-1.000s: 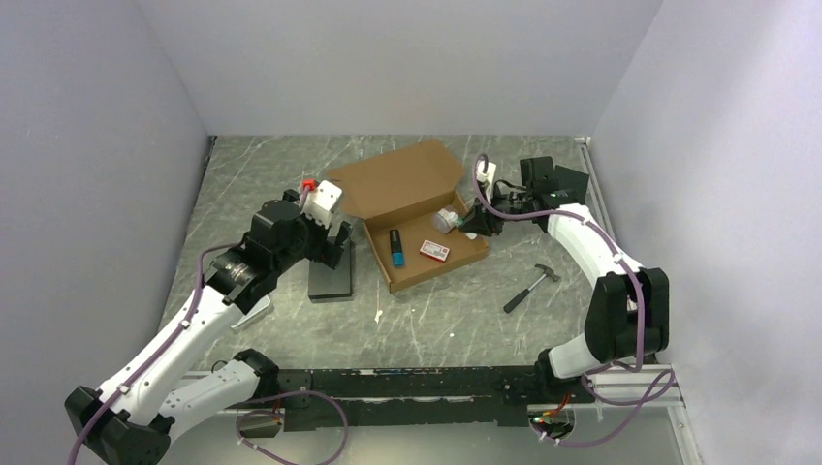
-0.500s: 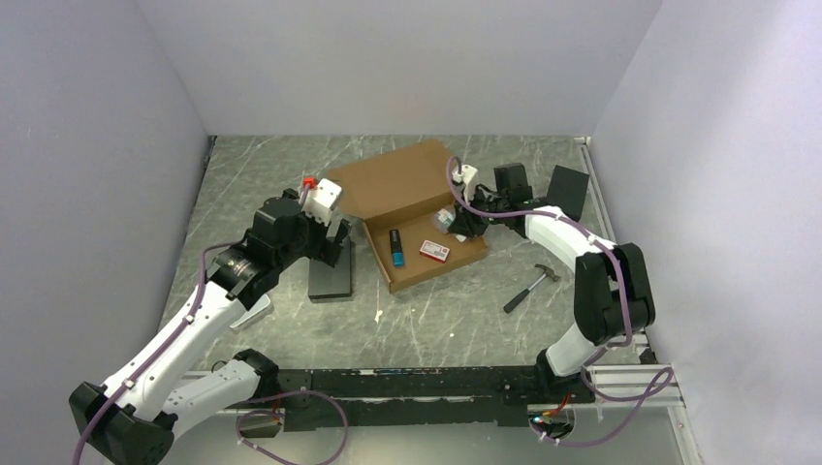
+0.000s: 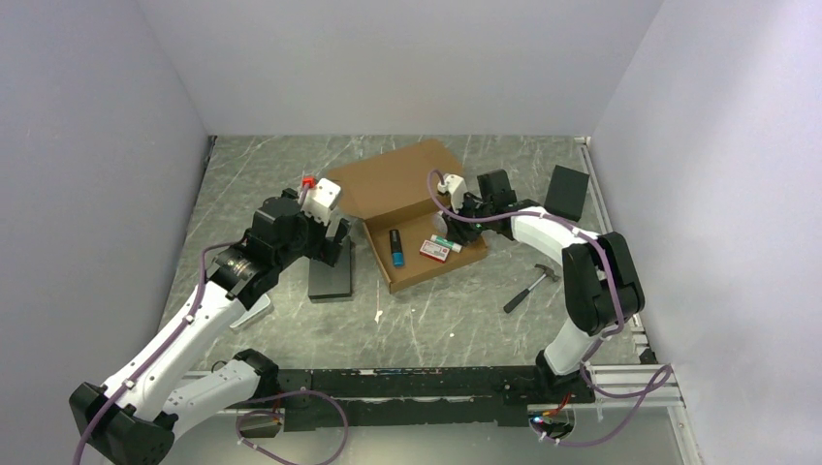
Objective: Fold the paper box
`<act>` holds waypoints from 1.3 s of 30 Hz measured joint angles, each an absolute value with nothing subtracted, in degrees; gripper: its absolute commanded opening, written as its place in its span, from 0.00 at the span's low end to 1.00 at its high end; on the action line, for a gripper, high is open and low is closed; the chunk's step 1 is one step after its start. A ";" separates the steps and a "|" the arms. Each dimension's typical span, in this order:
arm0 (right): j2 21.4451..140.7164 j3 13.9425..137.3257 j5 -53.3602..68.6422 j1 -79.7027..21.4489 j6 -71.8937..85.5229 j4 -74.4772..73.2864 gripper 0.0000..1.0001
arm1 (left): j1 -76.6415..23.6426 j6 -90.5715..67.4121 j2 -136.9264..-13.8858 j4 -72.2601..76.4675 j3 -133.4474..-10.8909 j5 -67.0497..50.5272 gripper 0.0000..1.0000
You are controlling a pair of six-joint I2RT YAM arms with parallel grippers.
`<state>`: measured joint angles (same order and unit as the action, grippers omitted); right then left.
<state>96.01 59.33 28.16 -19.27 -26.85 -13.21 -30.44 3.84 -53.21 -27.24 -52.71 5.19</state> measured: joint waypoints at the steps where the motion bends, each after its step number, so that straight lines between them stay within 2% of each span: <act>1: 96.01 59.33 28.01 -19.33 -26.89 -13.19 0.43 | -30.44 3.84 -53.21 -27.24 -52.71 5.19 1.00; 11: 95.29 60.45 29.93 -19.09 -28.60 -15.66 0.57 | -30.44 3.81 -53.21 -27.22 -52.69 5.19 0.99; 16: 90.30 60.71 38.85 -17.04 -33.15 -20.12 0.63 | -30.24 3.66 -53.21 -27.22 -52.66 5.17 1.00; 23: 83.31 59.00 51.27 -10.04 -37.28 -20.97 0.65 | -26.98 1.58 -54.59 -26.33 -52.66 1.50 1.00; 31: 82.28 55.61 56.14 -9.06 -37.69 -20.88 0.65 | -11.11 -13.96 -59.11 -16.60 -50.92 -16.47 0.99; 39: 82.46 55.46 57.52 -9.04 -37.10 -20.10 0.65 | -5.76 -35.46 -67.68 -0.93 -42.46 -25.78 1.00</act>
